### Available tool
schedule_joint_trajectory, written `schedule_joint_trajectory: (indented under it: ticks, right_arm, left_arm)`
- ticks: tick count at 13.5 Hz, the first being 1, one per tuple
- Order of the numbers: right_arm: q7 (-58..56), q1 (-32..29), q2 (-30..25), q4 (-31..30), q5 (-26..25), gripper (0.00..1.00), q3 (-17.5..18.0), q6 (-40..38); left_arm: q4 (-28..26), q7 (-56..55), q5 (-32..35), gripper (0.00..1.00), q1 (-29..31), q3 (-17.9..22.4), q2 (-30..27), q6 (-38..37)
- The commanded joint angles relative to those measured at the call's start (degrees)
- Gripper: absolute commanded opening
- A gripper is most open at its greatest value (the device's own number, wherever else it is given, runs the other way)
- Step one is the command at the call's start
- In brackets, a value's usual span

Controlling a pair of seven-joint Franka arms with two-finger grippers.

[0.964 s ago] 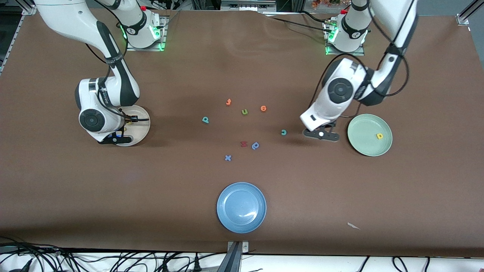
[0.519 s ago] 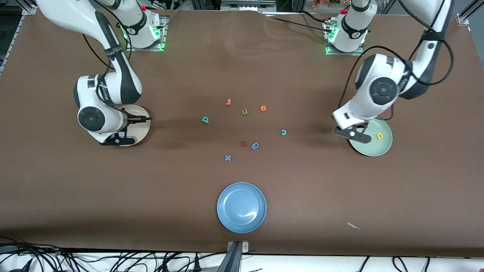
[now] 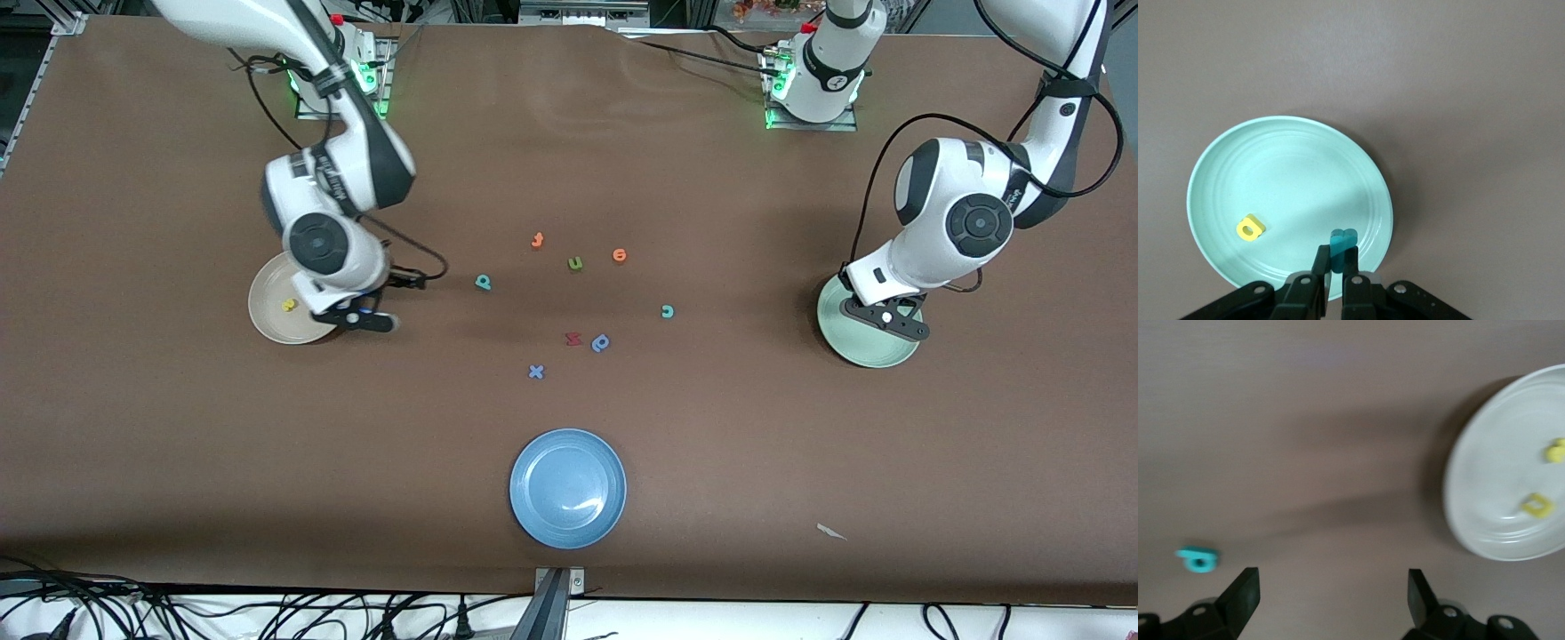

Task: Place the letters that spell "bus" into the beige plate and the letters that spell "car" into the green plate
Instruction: 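Place the u on the white plate while the left gripper places r, then grasp the cyan d with the right gripper while the left gripper reaches the cyan c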

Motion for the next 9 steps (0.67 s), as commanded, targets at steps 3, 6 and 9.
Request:
schedule_joint_trajectory:
  ticks: [3, 6, 9]
  right_arm:
    - [6.28, 6.22, 3.83, -0.15, 0.54, 0.98, -0.21, 9.85]
    - [6.99, 7.46, 6.20, -0.23, 0.54, 0.98, -0.21, 13.81]
    - [10.66, 8.42, 8.23, -0.67, 0.45, 0.98, -0.12, 17.50]
  left_arm:
    - [-3.11, 1.59, 1.48, 0.33, 0.81, 0.73, -0.43, 3.22]
    - [-3.03, 1.59, 1.48, 0.67, 0.81, 0.73, -0.43, 3.13]
    - [-2.77, 1.32, 0.95, 0.69, 0.81, 0.73, -0.60, 2.61]
